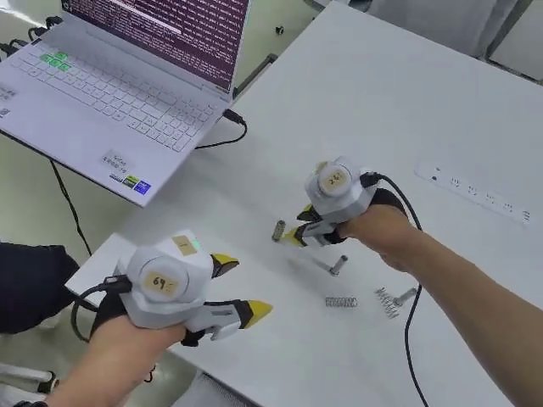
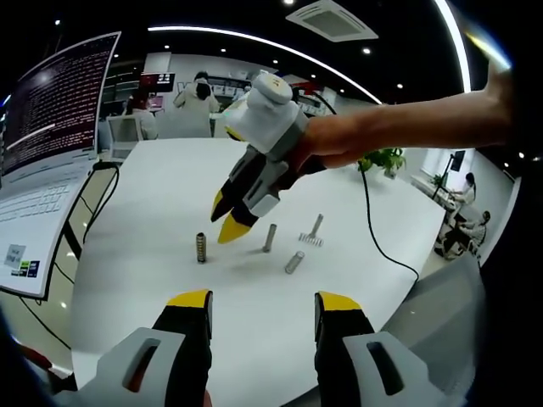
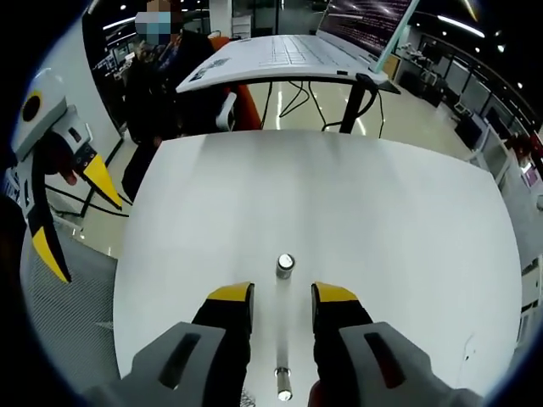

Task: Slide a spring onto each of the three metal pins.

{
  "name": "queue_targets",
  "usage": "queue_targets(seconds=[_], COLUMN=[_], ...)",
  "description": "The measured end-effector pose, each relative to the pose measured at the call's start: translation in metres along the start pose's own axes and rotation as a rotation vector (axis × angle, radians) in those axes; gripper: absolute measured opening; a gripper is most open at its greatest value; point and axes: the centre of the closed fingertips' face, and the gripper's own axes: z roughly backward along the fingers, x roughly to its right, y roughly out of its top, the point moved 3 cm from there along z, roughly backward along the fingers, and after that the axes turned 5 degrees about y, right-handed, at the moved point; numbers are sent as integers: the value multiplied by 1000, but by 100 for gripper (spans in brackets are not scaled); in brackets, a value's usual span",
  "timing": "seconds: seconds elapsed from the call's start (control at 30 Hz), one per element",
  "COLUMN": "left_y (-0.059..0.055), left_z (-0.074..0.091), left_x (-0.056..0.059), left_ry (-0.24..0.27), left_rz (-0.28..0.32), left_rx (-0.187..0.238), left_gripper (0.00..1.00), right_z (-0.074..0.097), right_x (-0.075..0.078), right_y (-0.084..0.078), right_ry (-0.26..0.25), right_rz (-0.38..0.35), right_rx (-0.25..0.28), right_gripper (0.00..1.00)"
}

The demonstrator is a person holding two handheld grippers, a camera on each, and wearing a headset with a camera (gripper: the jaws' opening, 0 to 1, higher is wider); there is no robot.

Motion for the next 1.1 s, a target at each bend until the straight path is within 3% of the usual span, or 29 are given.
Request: queue_targets(seconds=[0.57, 0.77, 1.1], left_y=[13, 18, 26], left_z=[17, 20, 20], left_x=[-3, -1, 3], left_ry=[62, 69, 71], left_rz=[32, 33, 33], left_rx=[44, 55, 71], left_gripper=[42, 42, 42], right_z=[57, 75, 105], right_x=[-24, -37, -46], right_y=[-4, -19, -44], right_ry=[-103, -139, -201], right_rz=[-38, -78, -184], right_rx=[130, 168, 258], right_gripper=[33, 35, 39])
